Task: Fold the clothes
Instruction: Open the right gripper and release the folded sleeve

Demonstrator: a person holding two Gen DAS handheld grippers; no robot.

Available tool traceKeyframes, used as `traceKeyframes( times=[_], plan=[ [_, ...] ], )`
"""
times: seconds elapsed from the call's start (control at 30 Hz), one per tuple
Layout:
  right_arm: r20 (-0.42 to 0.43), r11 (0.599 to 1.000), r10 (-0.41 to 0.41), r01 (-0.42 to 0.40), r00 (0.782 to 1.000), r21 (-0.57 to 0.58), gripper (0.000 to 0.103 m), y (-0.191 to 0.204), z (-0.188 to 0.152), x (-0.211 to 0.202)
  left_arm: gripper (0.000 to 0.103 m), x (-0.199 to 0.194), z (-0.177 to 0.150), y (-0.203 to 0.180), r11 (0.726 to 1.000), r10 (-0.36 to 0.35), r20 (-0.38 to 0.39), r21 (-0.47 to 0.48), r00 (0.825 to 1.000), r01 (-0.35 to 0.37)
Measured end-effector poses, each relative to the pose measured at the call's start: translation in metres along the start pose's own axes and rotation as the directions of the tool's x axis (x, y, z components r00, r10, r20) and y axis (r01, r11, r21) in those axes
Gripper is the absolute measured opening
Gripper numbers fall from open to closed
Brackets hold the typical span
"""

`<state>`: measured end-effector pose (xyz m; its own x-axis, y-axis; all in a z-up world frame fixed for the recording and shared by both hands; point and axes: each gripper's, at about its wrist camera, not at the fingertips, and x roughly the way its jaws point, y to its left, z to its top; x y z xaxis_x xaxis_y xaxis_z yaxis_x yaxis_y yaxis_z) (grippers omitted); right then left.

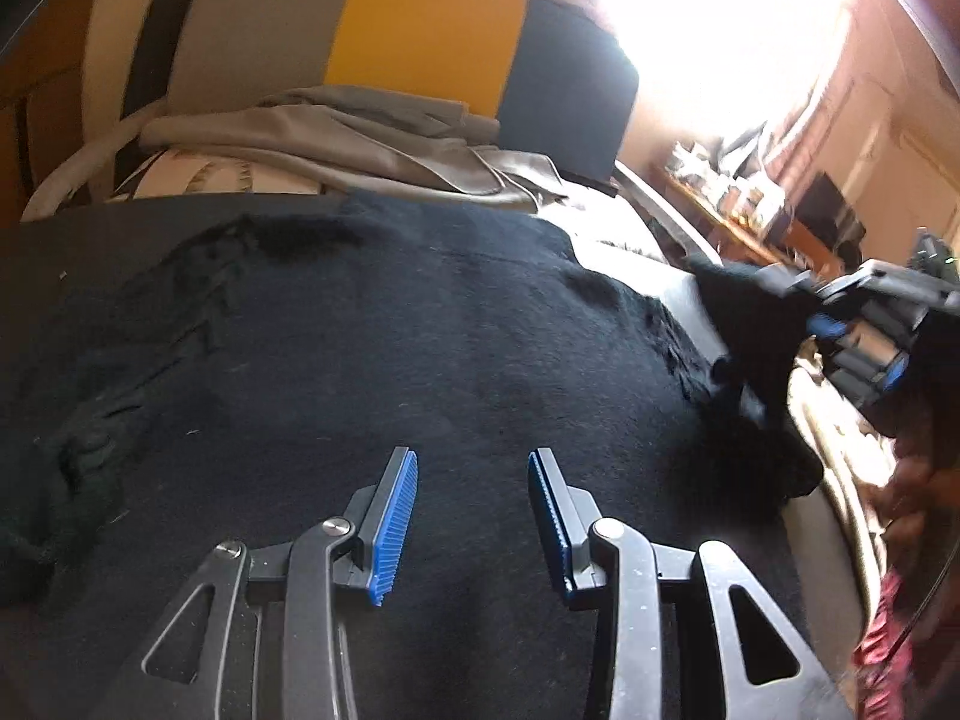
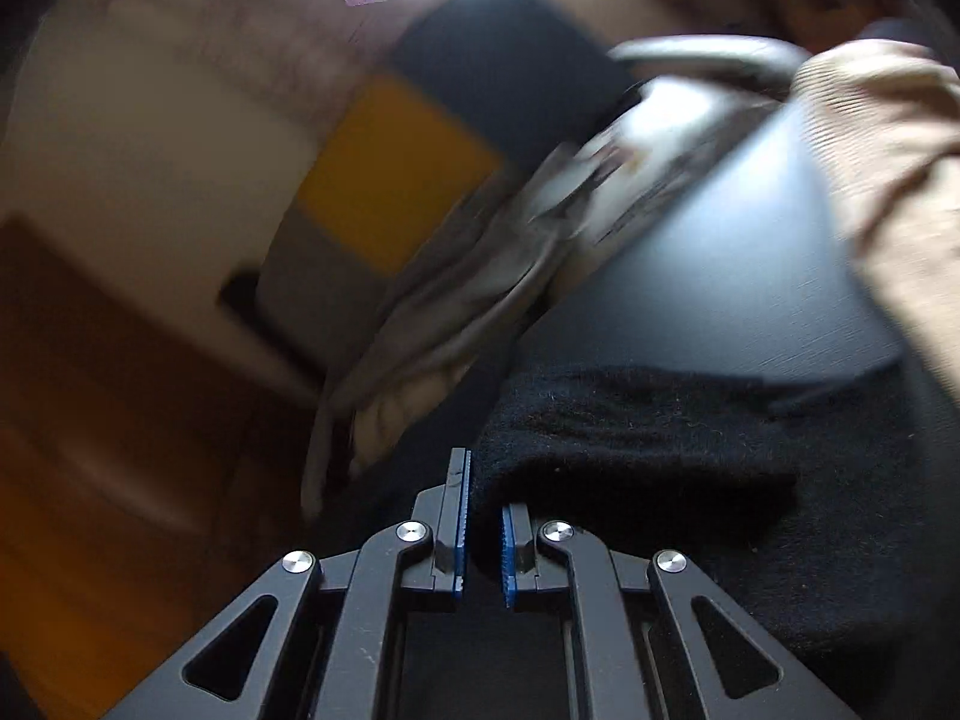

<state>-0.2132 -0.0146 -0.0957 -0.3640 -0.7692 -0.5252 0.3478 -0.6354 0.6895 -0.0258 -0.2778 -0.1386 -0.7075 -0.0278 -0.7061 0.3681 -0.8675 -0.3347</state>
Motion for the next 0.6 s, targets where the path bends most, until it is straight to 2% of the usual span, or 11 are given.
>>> traceKeyframes(
  times=[0.13,0.23,0.33,0.4,0.5,0.6],
  plan=[
    [-0.117,0.992,0.015,-0.030,0.993,-0.123,0.009,0.036,-0.043,0.042,0.038,-0.011,0.002,0.023,0.997,-0.018,0.015,-0.074,1.000,0.019],
    [-0.204,0.975,0.016,-0.061,0.979,-0.212,0.015,0.063,-0.075,0.074,0.038,-0.014,0.001,0.034,0.995,-0.023,0.004,-0.094,1.000,0.023],
    [-0.288,0.951,0.009,-0.098,0.957,-0.294,0.038,0.089,-0.106,0.104,0.038,-0.014,0.002,0.041,0.993,-0.042,-0.008,-0.110,0.999,0.041],
    [-0.287,0.947,-0.002,-0.090,0.958,-0.308,0.049,0.083,-0.114,0.094,0.038,-0.013,0.004,0.039,0.993,-0.051,-0.015,-0.109,0.999,0.049],
    [-0.268,0.944,-0.031,-0.059,0.963,-0.323,0.050,0.068,-0.120,0.069,0.038,-0.010,0.007,0.034,0.994,-0.062,-0.023,-0.094,0.998,0.060],
    [-0.248,0.942,-0.064,-0.023,0.967,-0.334,0.056,0.054,-0.124,0.046,0.038,-0.011,0.012,0.004,0.998,-0.033,0.002,0.053,0.999,0.033]
  ],
)
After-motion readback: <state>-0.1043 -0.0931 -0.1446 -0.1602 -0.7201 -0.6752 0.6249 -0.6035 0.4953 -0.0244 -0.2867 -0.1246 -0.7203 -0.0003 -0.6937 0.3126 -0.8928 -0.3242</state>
